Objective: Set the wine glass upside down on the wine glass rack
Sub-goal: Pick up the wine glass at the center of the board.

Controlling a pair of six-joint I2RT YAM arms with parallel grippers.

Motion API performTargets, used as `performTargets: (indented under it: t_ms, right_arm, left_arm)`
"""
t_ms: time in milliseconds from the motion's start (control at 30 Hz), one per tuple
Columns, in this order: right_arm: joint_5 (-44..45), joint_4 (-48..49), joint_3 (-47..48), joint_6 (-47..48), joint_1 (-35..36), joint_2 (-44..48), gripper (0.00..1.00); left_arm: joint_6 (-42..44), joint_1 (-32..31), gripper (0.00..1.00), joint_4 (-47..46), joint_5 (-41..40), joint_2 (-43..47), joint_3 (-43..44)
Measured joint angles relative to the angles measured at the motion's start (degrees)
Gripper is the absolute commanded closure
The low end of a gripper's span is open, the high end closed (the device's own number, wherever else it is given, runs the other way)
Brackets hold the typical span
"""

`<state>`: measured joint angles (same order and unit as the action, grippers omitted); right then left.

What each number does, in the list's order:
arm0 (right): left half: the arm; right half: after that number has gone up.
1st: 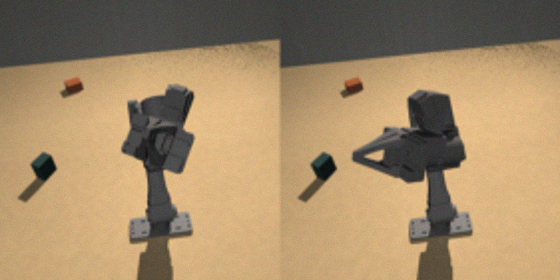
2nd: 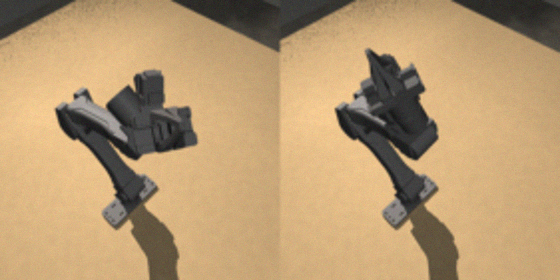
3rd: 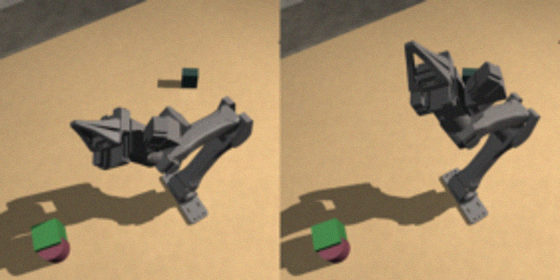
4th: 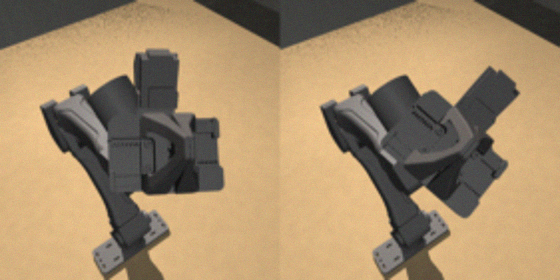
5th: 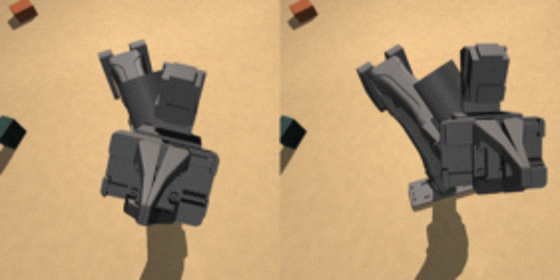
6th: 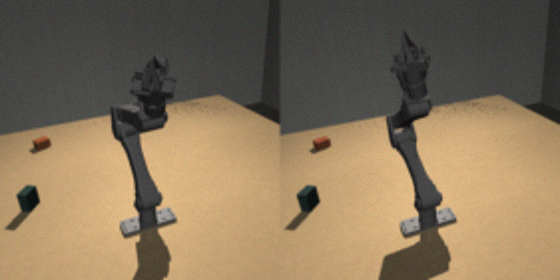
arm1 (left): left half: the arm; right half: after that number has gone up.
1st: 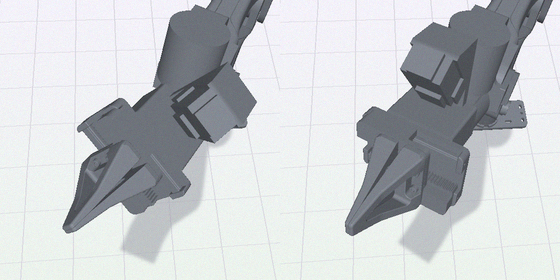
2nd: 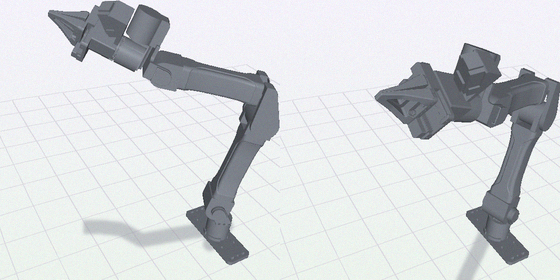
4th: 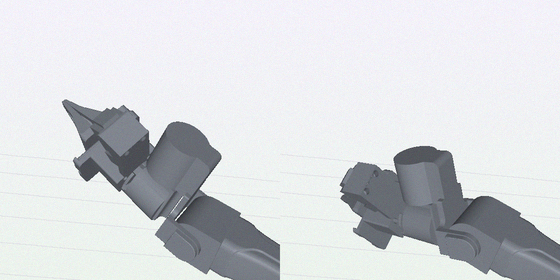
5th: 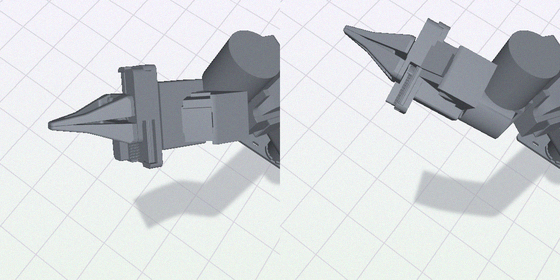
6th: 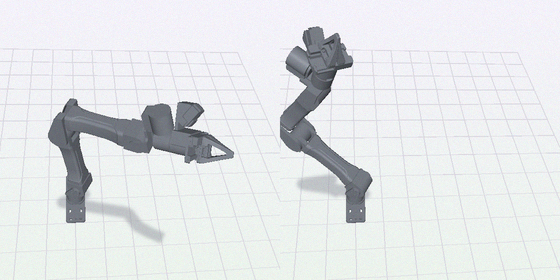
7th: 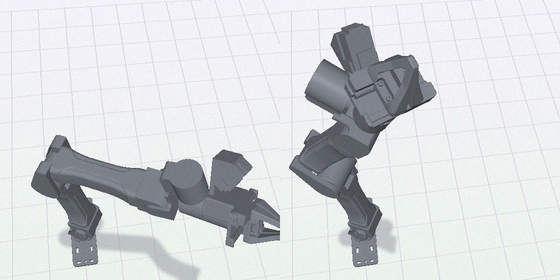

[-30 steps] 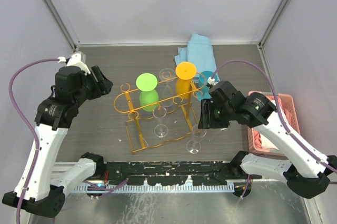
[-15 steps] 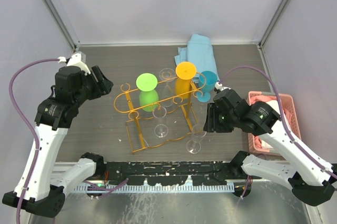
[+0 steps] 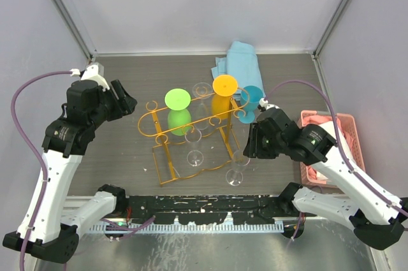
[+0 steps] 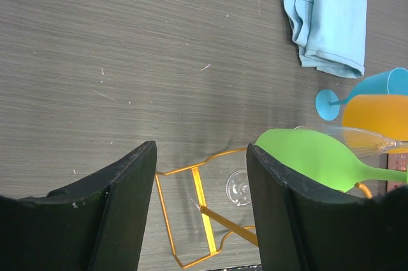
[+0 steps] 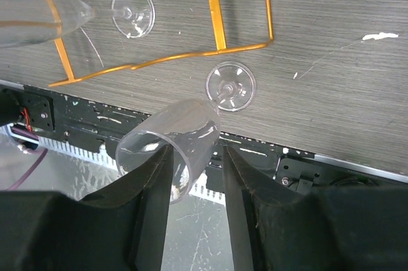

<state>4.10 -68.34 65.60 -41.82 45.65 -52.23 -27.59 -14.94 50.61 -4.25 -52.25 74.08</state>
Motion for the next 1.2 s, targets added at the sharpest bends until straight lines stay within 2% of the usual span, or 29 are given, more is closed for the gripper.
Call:
performTargets:
  t_ms: [600, 1200]
  right_arm:
    - [0.4, 1.9, -3.5, -0.8, 0.1, 0.5, 0.69]
    - [2.0, -0.7, -3.7, -1.7, 0.1, 3.1, 0.89]
  left_arm:
    - [0.0, 0.0, 0.40, 0.2, 0.0, 0.3, 0.0]
    - [-0.3, 0.0, 0.40, 0.2, 0.6, 0.3, 0.0]
